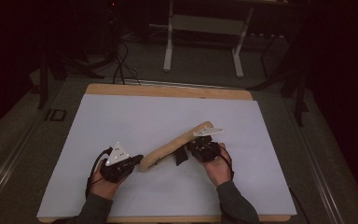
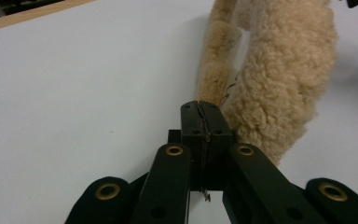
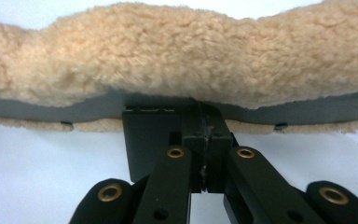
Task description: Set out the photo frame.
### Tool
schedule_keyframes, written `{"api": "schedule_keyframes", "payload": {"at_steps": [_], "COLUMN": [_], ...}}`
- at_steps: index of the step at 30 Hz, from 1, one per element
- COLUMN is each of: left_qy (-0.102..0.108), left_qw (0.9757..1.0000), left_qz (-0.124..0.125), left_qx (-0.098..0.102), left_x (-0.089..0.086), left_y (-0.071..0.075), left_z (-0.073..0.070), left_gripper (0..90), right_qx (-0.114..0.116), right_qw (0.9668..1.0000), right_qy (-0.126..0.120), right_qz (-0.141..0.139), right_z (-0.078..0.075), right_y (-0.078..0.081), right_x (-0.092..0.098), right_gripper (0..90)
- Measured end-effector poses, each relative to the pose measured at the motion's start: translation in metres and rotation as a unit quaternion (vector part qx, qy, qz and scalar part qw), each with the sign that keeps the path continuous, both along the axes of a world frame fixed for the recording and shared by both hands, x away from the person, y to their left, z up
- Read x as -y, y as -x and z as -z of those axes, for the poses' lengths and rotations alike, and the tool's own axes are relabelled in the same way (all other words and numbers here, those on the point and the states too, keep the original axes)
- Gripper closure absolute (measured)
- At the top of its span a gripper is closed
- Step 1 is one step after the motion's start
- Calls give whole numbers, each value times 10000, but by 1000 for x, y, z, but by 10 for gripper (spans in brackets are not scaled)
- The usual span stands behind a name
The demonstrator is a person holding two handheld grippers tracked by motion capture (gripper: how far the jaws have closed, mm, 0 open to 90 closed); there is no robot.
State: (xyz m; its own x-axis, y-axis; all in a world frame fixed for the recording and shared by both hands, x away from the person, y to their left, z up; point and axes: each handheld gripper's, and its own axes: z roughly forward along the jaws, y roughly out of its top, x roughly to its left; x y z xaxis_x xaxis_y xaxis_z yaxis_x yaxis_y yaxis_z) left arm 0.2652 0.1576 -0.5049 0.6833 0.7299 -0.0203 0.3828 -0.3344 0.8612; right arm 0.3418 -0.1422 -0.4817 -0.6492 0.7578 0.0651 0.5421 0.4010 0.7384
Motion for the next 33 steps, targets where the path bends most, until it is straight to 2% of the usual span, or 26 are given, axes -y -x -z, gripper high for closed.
{"api": "schedule_keyframes", "payload": {"at_steps": [33], "left_qy": [-34], "left_qw": [9987], "left_qz": [514], "left_qx": [37], "left_x": [25], "left_y": [12], "left_z": [2], "left_gripper": [899], "right_qx": [68], "right_qw": [9998], "right_qy": [28], "right_qz": [-211], "right_z": [-2], "right_y": [5], "right_x": [-15], "right_gripper": [899]}}
